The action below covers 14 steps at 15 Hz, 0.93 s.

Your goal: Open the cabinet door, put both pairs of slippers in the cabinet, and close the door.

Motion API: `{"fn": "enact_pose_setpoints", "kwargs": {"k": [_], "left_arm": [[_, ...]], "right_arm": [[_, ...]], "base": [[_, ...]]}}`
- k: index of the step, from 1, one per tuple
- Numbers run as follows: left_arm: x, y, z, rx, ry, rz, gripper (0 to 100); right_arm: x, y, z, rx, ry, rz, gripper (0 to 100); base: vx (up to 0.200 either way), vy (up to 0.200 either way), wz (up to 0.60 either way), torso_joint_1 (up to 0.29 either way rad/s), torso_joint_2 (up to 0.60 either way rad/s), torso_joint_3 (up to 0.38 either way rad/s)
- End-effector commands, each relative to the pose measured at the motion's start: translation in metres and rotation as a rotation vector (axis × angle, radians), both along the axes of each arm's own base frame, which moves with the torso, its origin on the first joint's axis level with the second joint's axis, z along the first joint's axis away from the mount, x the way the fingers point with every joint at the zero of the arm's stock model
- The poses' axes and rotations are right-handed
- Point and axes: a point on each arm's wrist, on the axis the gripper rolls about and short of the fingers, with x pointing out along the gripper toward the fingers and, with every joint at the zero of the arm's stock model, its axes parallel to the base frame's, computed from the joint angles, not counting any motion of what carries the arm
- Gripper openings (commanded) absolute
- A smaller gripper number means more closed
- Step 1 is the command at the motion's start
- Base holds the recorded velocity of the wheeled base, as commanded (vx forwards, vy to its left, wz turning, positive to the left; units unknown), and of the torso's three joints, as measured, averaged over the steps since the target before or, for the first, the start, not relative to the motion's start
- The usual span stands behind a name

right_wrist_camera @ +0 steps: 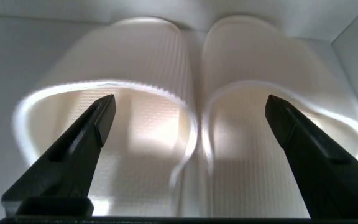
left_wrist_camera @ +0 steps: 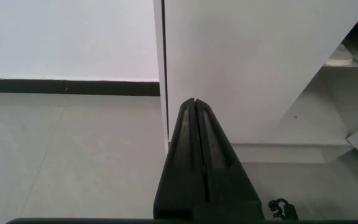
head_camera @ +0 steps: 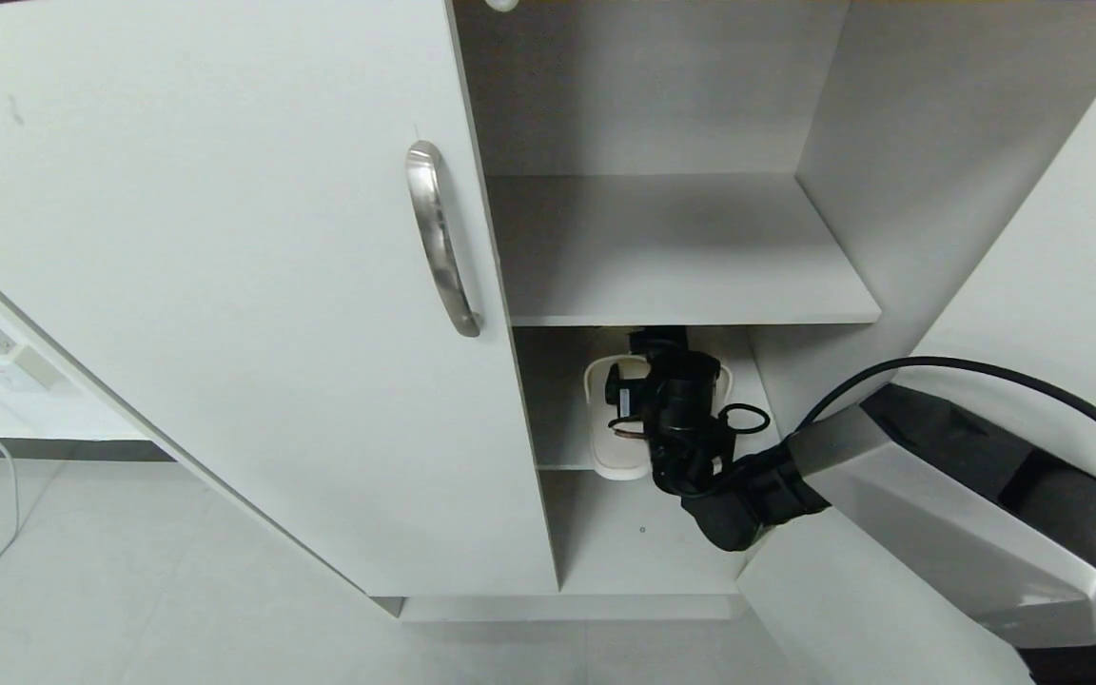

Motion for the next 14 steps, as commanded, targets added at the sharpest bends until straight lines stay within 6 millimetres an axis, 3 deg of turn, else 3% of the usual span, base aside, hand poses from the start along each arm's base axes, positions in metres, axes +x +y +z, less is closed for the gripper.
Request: {"fn": "enact_pose_setpoints", "kwargs": {"k": [1,3,7,11,14], "left_arm": [[0.000,0.000,0.000,-0.001,0.001,0.000,0],[0.000,0.000,0.000,0.004,0.002,-0.001,0],[0.000,0.000,0.000,0.004,0.002,-0.003,0],[0.000,0.000,0.000,0.005,0.002,-0.003,0],[0.000,0.000,0.000,0.005,0.002,-0.009,0]], "right_arm": [[-0.020,-0.001,0.017,0.012,-0.016,0.018,100],[-0.042,-0.005,0.022,0.000,0.000,0.004,100],[-0.085,-0.011,0.012,-0.015,0.018,0.045,100],[-0.105,-0.007,0.011,-0.005,0.005,0.059,100],[-0.108,-0.005,0.010,-0.010,0.007,0.068,100]], "base": [[0.000,0.000,0.00,0.000,0.00,0.000],[0.000,0.000,0.00,0.000,0.00,0.000],[0.000,0.000,0.00,0.000,0.00,0.000],[0.000,0.000,0.00,0.000,0.00,0.000],[0.000,0.000,0.00,0.000,0.00,0.000]]}}
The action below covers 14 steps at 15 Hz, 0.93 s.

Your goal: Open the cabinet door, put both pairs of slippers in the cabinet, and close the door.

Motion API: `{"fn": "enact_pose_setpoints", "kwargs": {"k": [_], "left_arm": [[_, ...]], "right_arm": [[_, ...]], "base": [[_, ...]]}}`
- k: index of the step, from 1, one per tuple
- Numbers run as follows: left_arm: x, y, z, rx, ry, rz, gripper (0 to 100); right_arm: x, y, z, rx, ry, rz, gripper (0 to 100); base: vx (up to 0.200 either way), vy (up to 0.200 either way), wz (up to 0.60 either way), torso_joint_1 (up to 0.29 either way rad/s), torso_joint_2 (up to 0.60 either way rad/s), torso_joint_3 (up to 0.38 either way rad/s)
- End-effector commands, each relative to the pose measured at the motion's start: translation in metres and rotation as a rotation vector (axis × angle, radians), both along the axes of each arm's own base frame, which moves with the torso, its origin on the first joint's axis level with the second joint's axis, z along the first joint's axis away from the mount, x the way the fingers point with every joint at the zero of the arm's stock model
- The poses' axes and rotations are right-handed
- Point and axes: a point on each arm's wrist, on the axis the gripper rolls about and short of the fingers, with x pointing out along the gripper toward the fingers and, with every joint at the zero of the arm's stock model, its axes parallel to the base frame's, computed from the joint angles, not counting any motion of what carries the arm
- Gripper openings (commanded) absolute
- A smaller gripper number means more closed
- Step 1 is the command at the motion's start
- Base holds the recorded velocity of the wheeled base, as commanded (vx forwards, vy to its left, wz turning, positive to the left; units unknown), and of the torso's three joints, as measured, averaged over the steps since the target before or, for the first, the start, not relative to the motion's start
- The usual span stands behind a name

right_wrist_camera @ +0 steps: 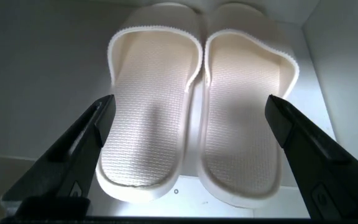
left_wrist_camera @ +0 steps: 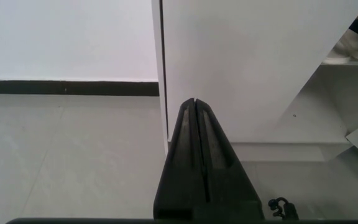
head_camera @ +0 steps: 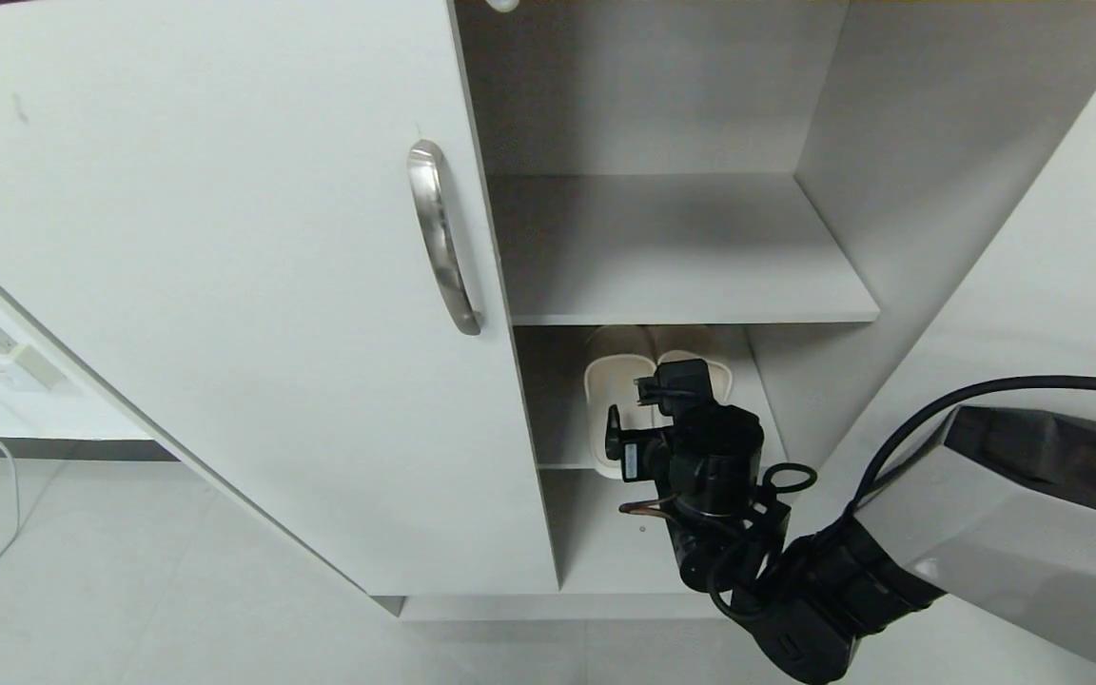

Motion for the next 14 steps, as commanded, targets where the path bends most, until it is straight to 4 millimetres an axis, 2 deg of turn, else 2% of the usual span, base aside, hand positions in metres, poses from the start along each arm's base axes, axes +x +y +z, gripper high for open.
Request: {"fn": "enact_pose_setpoints", "kwargs": {"k": [1,3,12,14], "left_arm": [[0.0001,-0.0001,0.0000,0.000,0.002,-0.004,0],[0.0001,-0.0001,0.0000,0.000,0.002,-0.006,0],[0.0001,-0.0007,0.0005,0.000,0.002,-0.032,0],[0.0001,-0.0008,0.0005,0.000,0.002,-0.035,0]], "right_arm": [[-0.0031,0.0014,0.0027,0.003,-0.004,0.008,100],[-0.0040,0.0022,0.0029,0.004,-0.005,0.011,100],[-0.0043,0.0020,0.0021,0.000,-0.003,0.013,100],[-0.0043,0.0020,0.0021,0.000,-0.003,0.013,100]], "base": [[0.000,0.000,0.00,0.000,0.00,0.000],[0.000,0.000,0.00,0.000,0.00,0.000],[-0.200,0.000,0.00,-0.001,0.00,0.002],[0.000,0.000,0.00,0.000,0.00,0.000]]}}
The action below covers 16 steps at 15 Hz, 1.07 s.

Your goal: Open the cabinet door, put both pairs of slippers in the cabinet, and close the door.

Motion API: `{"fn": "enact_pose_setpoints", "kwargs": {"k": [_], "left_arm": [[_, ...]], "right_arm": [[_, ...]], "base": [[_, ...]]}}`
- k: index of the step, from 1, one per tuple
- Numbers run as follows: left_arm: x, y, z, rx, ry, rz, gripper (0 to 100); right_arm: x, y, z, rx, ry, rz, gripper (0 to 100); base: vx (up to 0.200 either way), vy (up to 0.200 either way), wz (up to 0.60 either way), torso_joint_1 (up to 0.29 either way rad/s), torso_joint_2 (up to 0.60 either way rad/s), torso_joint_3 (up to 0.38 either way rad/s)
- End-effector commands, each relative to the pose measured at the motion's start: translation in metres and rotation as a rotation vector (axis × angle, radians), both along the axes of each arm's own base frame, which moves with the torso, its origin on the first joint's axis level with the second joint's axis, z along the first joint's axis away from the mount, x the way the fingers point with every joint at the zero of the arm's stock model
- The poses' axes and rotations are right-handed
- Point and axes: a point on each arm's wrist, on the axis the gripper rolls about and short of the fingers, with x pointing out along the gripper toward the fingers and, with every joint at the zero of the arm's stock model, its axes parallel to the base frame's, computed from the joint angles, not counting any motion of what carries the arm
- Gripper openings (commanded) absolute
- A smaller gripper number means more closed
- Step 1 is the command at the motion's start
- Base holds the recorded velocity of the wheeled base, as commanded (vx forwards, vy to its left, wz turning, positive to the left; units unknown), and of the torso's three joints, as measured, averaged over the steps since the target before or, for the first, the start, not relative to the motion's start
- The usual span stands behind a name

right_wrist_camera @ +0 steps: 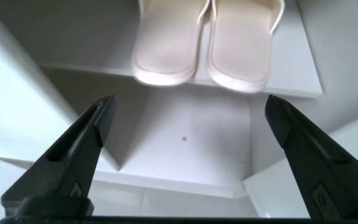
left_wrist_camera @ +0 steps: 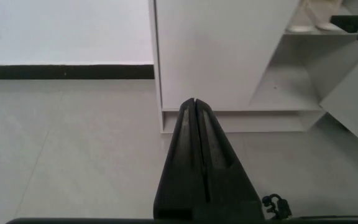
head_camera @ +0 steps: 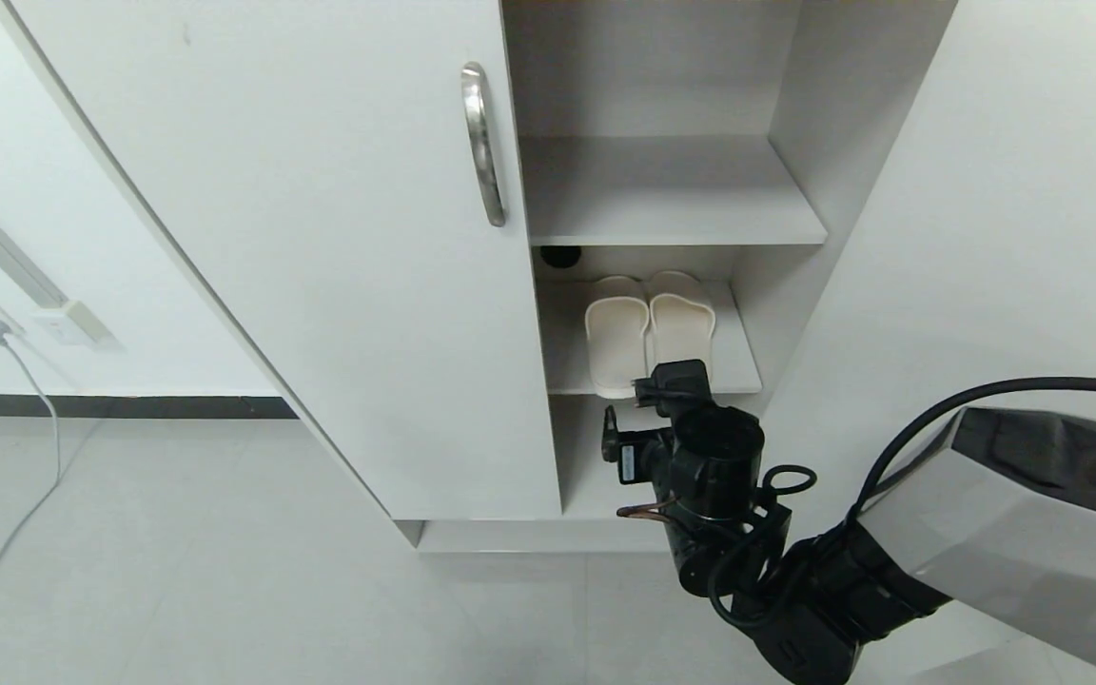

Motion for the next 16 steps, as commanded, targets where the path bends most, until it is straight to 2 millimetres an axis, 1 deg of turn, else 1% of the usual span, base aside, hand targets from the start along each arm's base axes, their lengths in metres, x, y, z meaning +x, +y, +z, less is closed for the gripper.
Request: {"fn": "enact_pose_setpoints", "kwargs": {"k": [1,7,10,16], "left_arm": [[0.0002,0.0000,-0.0003,-0.001,0.003,0.001,0],[0.0002,0.0000,-0.0003,0.001,0.003,0.000,0],[0.0001,-0.0001,-0.0001,0.001,0.003,-0.004,0],[0.0001,-0.0001,-0.0002,0.002,0.004,-0.004,0]], "right_arm": [[-0.0003,-0.0003,-0.0002,-0.001,0.000,0.001,100],[0.0002,-0.0024,0.0006,0.003,-0.005,-0.003,100],[-0.0001,-0.0026,0.0045,-0.003,-0.014,0.002,100],[-0.0005,-0.0030,0.0054,-0.003,-0.015,0.002,100]], "base": [[0.000,0.000,0.00,0.000,0.00,0.000],[0.000,0.000,0.00,0.000,0.00,0.000],[0.000,0.000,0.00,0.000,0.00,0.000],[0.000,0.000,0.00,0.001,0.00,0.166]]}}
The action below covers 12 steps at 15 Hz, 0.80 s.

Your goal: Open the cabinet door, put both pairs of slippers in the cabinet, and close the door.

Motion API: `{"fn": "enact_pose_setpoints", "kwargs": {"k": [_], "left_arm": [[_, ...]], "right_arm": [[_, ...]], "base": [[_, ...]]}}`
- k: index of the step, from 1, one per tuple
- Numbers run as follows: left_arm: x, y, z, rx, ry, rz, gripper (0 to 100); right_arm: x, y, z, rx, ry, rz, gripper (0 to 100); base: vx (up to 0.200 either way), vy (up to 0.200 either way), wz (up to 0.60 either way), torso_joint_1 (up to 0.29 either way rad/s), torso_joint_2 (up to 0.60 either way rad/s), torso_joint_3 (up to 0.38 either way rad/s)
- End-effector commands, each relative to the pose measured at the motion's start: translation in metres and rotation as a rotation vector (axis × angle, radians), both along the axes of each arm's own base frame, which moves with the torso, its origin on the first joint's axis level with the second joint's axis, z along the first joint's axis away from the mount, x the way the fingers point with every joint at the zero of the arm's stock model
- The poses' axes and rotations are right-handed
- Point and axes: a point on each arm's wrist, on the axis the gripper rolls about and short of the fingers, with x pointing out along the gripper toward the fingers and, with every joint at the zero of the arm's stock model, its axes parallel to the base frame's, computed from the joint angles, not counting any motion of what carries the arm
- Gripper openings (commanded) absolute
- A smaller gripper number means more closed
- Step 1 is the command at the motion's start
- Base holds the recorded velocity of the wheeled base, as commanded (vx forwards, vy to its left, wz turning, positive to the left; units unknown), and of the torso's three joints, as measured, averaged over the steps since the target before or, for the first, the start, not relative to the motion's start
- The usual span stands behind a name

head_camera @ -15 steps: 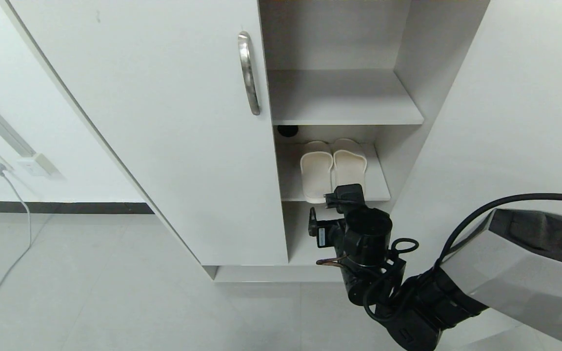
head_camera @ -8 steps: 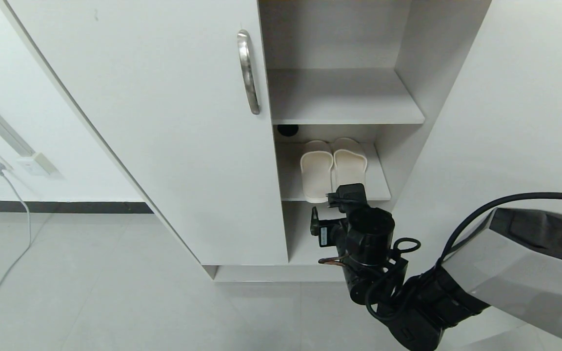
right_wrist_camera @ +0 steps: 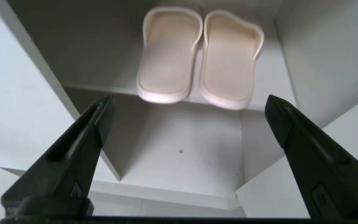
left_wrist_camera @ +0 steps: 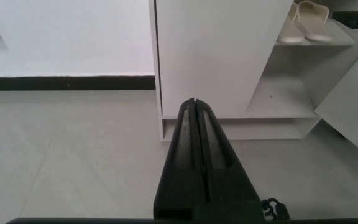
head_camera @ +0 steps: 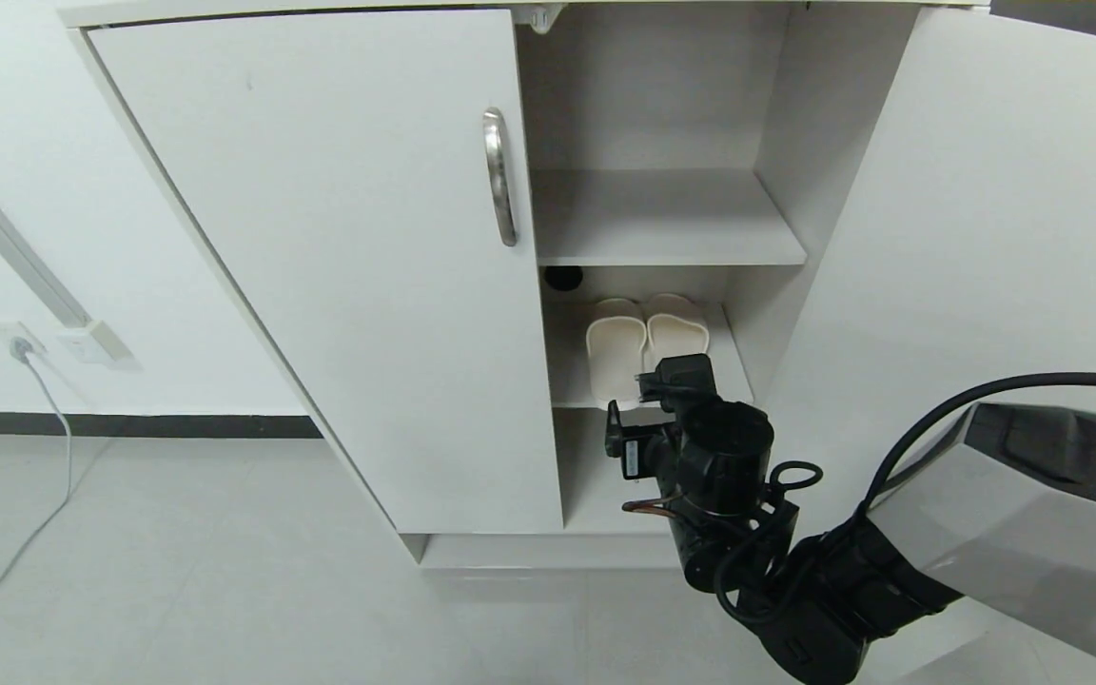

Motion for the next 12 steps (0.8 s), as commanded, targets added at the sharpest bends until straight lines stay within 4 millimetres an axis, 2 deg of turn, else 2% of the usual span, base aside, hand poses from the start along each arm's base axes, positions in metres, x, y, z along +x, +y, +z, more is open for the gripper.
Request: {"fn": "enact_pose_setpoints", "kwargs": {"k": [1,3,5,7,12], "left_arm": [[0.000,0.000,0.000,0.000,0.001,0.000,0],[0.000,0.000,0.000,-0.006,-0.002,0.005,0],[0.000,0.000,0.000,-0.001,-0.002,0.005,0],[0.000,0.000,0.000,0.006,0.001,0.003,0],[0.000,0.000,0.000,0.006,0.001,0.003,0]], "right_arm": [[0.000,0.000,0.000,0.000,0.000,0.000,100],[0.000,-0.001,0.000,-0.004,0.003,-0.002,100],[-0.010,-0.010,0.004,-0.030,0.026,0.020,100],[-0.023,-0.019,0.008,-0.061,0.058,0.087,100],[-0.024,-0.020,0.006,-0.066,0.065,0.097,100]], "base": [[0.000,0.000,0.00,0.007,0.00,0.207],[0.000,0.000,0.00,0.005,0.00,0.205],[0.000,0.000,0.00,0.002,0.00,0.176],[0.000,0.000,0.00,0.005,0.00,0.056],[0.000,0.000,0.00,0.000,0.00,0.000]]}}
